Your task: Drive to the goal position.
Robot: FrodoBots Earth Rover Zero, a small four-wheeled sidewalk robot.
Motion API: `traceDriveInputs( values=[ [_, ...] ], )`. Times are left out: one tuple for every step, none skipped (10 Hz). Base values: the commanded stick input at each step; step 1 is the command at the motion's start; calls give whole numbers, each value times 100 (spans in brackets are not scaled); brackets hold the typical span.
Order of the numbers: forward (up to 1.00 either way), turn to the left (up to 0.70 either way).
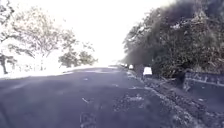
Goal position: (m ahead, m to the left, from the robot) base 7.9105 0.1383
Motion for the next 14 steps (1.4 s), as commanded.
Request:
traceDriveInputs(
  values=[
    [100, 0],
    [100, 0],
    [100, 0],
    [100, 0],
    [100, 0],
    [100, 0],
    [100, 0],
    [100, 0],
    [100, 0],
    [100, 0],
    [100, 0],
    [100, 0],
    [100, 0],
    [100, 0]
  ],
)
